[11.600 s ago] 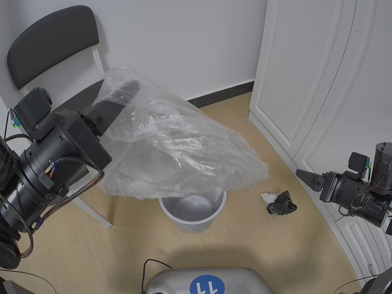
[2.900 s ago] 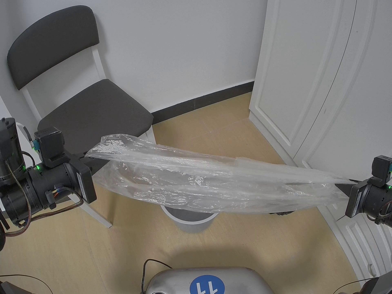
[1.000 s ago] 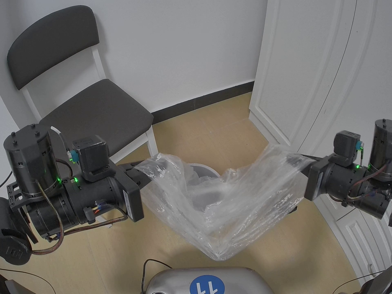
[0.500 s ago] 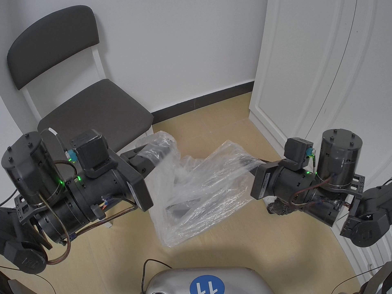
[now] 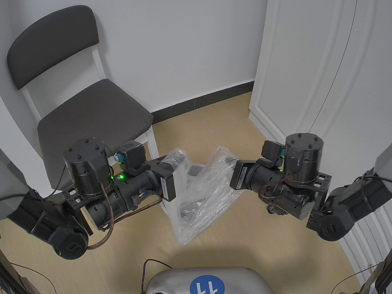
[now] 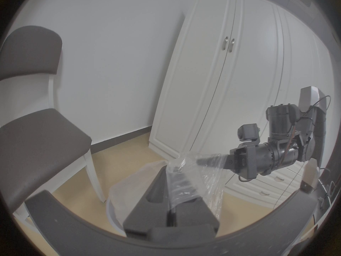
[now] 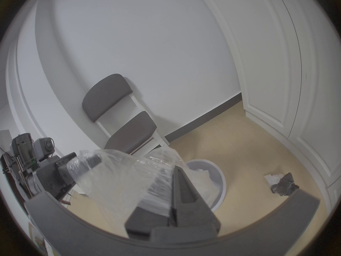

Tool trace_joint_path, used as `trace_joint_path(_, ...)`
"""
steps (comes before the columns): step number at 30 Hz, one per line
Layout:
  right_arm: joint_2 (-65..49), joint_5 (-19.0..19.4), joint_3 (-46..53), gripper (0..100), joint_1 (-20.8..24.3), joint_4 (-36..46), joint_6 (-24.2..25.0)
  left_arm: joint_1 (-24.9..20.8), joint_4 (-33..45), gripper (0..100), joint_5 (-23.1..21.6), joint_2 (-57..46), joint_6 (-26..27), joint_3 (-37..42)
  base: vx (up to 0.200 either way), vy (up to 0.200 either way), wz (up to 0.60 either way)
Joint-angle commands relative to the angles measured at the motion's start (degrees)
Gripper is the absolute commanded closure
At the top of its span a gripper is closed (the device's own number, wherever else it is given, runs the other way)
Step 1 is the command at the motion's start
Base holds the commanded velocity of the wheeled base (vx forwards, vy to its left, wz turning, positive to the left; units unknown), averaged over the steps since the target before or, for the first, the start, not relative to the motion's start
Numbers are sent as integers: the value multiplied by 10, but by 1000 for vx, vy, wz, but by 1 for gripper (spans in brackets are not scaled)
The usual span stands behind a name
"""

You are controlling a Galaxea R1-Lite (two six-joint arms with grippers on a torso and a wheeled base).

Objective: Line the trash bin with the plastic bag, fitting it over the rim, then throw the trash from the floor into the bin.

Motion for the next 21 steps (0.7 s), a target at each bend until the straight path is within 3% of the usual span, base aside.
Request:
trace_joint_path(1, 89, -1, -24, 100, -17, -44, 17, 25, -1, 100, 1, 74, -1, -27, 0, 0, 0)
trace_joint_path(21, 190, 3, -93, 100, -42, -56, 107, 43, -4, 100, 2, 163, -2, -69, 0, 0, 0)
